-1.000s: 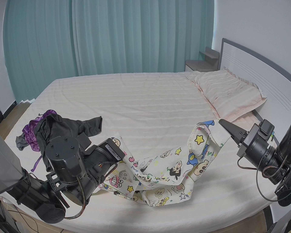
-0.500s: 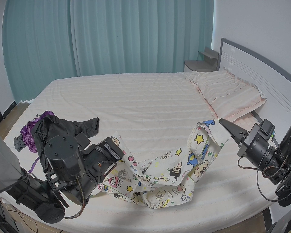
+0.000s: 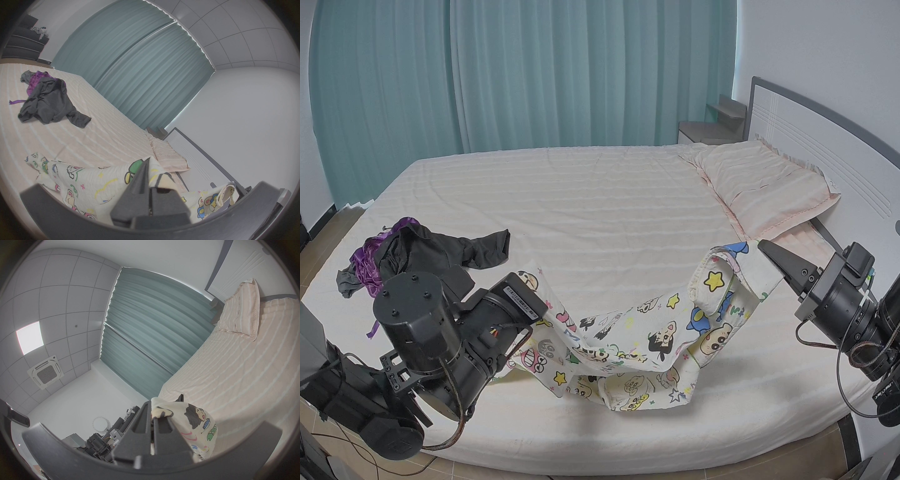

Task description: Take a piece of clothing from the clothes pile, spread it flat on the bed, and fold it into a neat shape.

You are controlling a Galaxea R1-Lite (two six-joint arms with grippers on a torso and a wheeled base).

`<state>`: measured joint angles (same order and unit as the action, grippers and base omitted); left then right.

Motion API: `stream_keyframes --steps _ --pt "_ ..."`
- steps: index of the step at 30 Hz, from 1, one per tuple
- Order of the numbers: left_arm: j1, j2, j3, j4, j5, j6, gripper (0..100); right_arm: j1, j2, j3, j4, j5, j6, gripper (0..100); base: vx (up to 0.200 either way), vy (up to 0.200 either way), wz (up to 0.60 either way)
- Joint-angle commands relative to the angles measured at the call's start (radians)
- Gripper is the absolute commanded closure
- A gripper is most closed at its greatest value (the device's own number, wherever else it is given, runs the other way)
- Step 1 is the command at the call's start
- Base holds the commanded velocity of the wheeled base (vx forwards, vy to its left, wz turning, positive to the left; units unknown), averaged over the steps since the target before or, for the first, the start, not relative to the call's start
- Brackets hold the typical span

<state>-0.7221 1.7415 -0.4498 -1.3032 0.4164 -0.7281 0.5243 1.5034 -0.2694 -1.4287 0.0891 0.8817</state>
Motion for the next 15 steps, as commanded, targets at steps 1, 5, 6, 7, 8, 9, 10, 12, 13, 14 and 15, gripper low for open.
stream_keyframes --steps 1,5,6,7,8,9,10,12,13,14,15 --pt "0.000 -0.026 -0.001 0.001 0.005 0.001 100 0.003 -0.028 0.006 -0.001 0.001 -0.007 100 -0.200 0.000 0.00" --pt "0.000 -0.060 0.000 0.002 0.005 0.003 100 0.007 -0.061 0.009 -0.001 0.006 -0.010 100 -0.200 0.000 0.00" --pt "0.000 -0.077 0.000 0.004 0.005 0.006 100 0.007 -0.078 0.009 -0.001 0.006 -0.021 100 -0.200 0.000 0.00" --pt "0.000 -0.088 0.000 0.004 0.005 0.009 100 0.008 -0.089 0.010 -0.001 0.007 -0.030 100 -0.200 0.000 0.00" --pt "0.000 -0.103 0.000 0.005 0.005 0.012 100 0.008 -0.104 0.012 -0.001 0.007 -0.043 100 -0.200 0.000 0.00" --pt "0.000 -0.114 0.000 0.005 0.005 0.016 100 0.008 -0.114 0.013 -0.001 0.007 -0.047 100 0.000 0.000 0.00" --pt "0.000 -0.128 0.002 0.005 0.005 0.022 100 0.008 -0.129 0.013 -0.001 0.009 -0.055 100 0.000 0.000 0.00" --pt "0.000 -0.163 0.006 0.005 0.005 0.044 100 0.008 -0.167 0.013 -0.001 0.011 -0.064 100 0.000 0.000 0.00" --pt "0.000 -0.184 0.008 0.005 0.005 0.058 100 0.007 -0.187 0.012 -0.001 0.014 -0.069 100 0.000 0.000 0.00" --pt "0.000 -0.198 0.010 0.005 0.007 0.064 100 0.005 -0.200 0.010 0.001 0.017 -0.072 100 0.000 0.000 0.00" --pt "0.000 -0.223 0.011 0.009 0.007 0.073 100 0.002 -0.229 0.009 0.001 0.021 -0.078 100 0.000 0.000 0.00"
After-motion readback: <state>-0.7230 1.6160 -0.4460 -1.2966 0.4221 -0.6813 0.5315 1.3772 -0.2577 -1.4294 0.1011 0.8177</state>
